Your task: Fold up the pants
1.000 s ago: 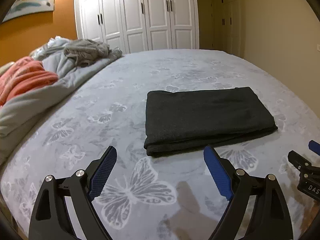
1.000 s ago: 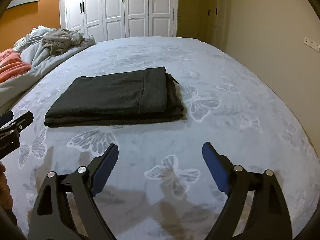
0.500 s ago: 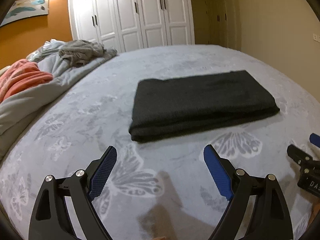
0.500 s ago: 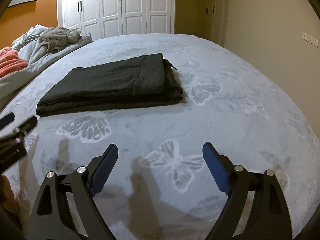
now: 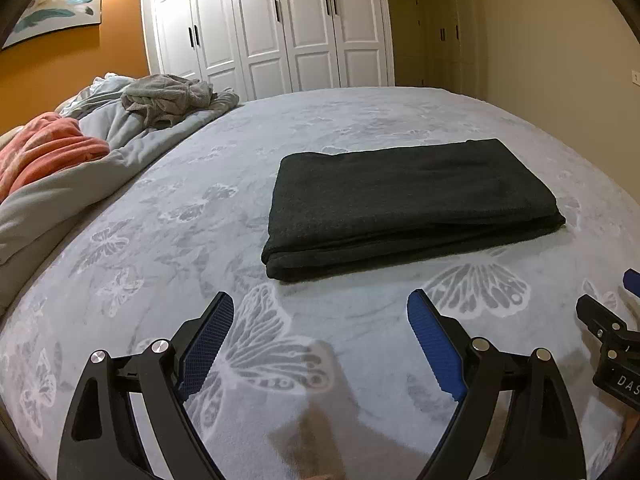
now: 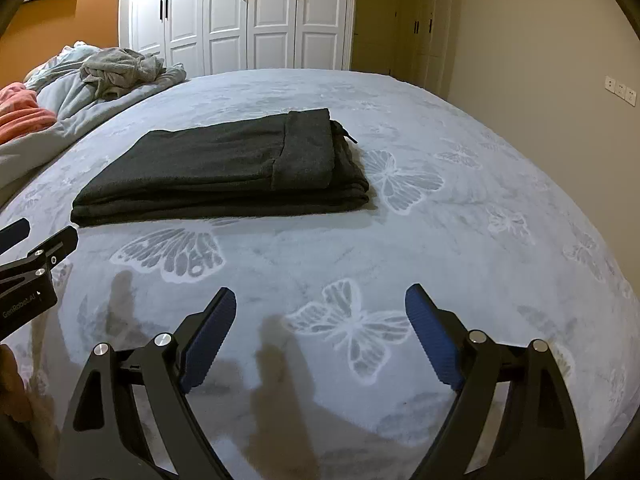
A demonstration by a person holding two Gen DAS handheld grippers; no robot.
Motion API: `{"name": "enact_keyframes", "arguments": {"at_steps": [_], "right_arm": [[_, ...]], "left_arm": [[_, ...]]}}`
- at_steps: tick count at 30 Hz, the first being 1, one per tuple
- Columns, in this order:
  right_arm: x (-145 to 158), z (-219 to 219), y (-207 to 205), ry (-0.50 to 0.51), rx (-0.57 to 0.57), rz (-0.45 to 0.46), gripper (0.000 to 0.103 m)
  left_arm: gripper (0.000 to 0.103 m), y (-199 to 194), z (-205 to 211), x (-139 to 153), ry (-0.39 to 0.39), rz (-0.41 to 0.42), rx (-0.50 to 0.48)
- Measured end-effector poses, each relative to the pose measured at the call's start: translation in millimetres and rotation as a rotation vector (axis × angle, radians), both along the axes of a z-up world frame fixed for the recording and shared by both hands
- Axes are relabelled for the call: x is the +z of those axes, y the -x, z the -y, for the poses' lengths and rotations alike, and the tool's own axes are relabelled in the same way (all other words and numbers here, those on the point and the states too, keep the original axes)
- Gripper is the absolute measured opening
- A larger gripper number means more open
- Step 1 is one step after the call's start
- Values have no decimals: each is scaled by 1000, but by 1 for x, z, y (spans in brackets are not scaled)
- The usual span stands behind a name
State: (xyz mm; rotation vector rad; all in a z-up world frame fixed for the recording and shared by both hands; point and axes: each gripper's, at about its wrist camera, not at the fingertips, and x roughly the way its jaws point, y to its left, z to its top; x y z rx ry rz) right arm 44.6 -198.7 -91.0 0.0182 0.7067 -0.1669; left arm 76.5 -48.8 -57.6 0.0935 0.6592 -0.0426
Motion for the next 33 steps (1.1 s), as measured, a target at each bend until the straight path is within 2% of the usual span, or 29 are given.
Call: {"name": "enact_keyframes", "arguments": {"at_steps": [33], "right_arm": [[0, 0, 0, -1, -4, -2, 84]], "left_arm": [[87, 2, -4, 2, -4, 17, 32]]}}
